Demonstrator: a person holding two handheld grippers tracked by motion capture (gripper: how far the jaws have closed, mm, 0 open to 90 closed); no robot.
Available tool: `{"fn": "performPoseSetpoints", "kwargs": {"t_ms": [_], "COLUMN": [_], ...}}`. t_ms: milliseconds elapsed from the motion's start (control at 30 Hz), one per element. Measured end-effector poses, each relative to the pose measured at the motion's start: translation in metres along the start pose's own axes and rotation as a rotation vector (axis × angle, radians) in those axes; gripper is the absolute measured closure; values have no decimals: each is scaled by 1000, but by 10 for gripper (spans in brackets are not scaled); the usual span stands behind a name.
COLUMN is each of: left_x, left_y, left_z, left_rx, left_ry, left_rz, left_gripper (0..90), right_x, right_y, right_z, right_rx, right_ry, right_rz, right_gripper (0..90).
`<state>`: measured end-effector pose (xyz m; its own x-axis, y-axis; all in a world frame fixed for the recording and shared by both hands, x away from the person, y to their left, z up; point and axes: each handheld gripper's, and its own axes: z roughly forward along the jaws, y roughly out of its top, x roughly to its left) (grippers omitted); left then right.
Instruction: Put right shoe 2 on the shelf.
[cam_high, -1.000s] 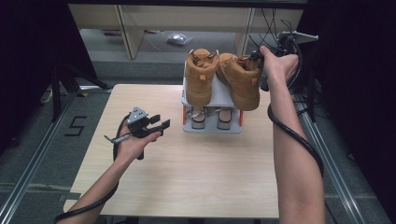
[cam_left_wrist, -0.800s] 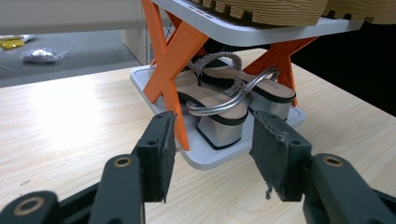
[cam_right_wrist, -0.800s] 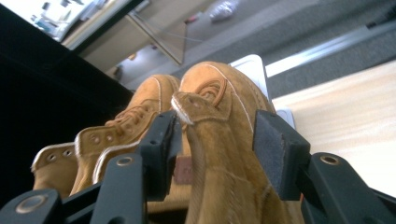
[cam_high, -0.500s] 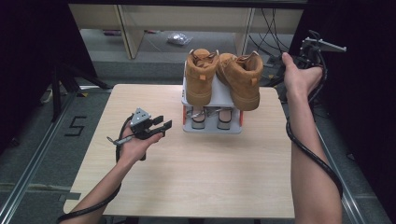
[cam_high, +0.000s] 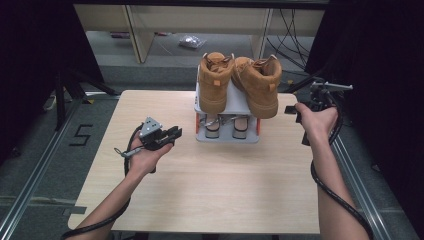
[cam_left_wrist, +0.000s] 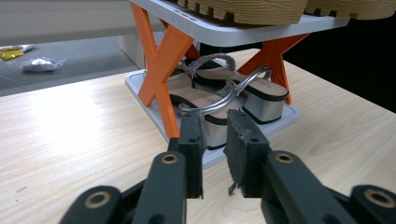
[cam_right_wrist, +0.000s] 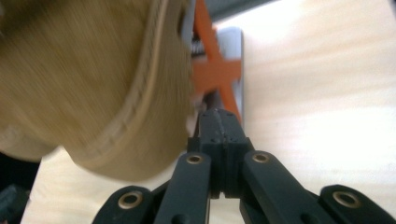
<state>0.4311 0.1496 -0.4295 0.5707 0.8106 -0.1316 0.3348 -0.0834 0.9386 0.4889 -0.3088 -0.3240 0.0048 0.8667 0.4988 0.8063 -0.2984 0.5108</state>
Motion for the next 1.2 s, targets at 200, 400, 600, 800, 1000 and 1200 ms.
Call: {"fn": "performPoseSetpoints", "kwargs": {"t_ms": [200,400,600,800,1000,1200], "left_x": [-1,-1,0,-2,-2,0], "left_y": [0,-1,-1,0,0,0], "left_z": [-1,-1,1,2,2,0], "left_rx": [7,7,5,6,6,1], "left_ry": [1,-1,-1,-10,-8,-5], "left_rz": [10,8,14,17,22,20], "left_gripper": [819,820,815,812,808,795], "right_x": [2,14,18,28,34,35], "right_y": [-16,-22,-23,-23,-21,-25], "right_z": [9,13,13,18,22,23], "right_rx": [33,30,29,-2,-31,-88], "right_ry": [14,48,10,50,50,-1], "right_rz": [-22,-42,-48,-40,-51,-100], "right_gripper": [900,900,900,900,900,755]}}
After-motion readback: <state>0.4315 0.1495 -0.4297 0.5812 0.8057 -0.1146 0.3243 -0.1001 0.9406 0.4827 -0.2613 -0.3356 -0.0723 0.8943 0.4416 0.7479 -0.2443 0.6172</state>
